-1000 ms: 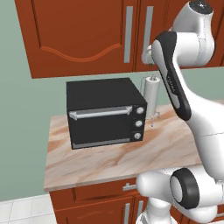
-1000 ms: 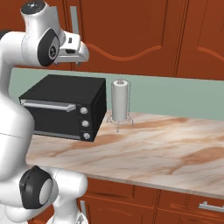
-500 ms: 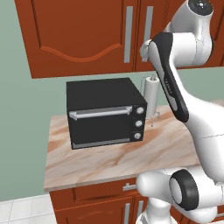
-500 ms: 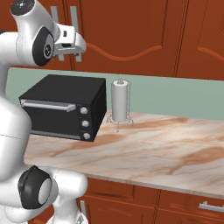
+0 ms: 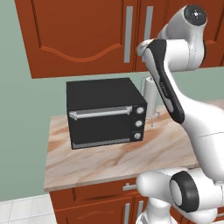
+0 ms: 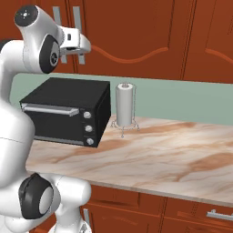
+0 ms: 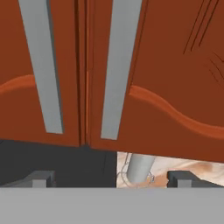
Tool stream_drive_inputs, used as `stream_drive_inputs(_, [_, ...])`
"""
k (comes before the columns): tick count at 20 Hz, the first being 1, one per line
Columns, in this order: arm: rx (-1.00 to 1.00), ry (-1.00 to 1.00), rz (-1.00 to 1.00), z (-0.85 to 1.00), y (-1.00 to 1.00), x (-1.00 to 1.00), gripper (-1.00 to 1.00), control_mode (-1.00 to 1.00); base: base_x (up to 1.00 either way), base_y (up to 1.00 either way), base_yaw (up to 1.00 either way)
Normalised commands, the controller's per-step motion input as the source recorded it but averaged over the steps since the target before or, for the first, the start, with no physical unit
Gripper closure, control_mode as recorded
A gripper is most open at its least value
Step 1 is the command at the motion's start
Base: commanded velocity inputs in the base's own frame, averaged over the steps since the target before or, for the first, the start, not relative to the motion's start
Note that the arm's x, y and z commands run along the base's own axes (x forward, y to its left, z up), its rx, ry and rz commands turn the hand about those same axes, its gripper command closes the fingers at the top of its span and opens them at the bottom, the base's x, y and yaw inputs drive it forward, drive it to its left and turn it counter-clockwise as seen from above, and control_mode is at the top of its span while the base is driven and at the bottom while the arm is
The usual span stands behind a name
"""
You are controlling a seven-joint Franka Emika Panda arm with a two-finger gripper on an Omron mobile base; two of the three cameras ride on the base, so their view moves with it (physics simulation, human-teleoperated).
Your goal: Move the bowls from the cabinet to the plates on the dining table.
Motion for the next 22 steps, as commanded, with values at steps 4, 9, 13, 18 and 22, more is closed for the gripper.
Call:
stream_drive_inputs(4, [0.00, -0.04, -0.02, 0.00, 0.00, 0.30, -1.00, -1.00, 0.00, 0.00, 0.00])
stream_drive_inputs(9, [0.00, -0.01, -0.02, 0.00, 0.00, 0.36, -1.00, -1.00, 0.00, 0.00, 0.00])
stream_drive_inputs(13, [0.01, -0.02, 0.00, 0.03, 0.01, 0.32, -1.00, -1.00, 0.00, 0.00, 0.00])
stream_drive_inputs(18, [0.01, -0.07, 0.01, 0.01, 0.00, 0.26, -1.00, -1.00, 0.00, 0.00, 0.00])
stream_drive_inputs(22, [0.01, -0.07, 0.01, 0.00, 0.00, 0.32, -1.00, -1.00, 0.00, 0.00, 0.00])
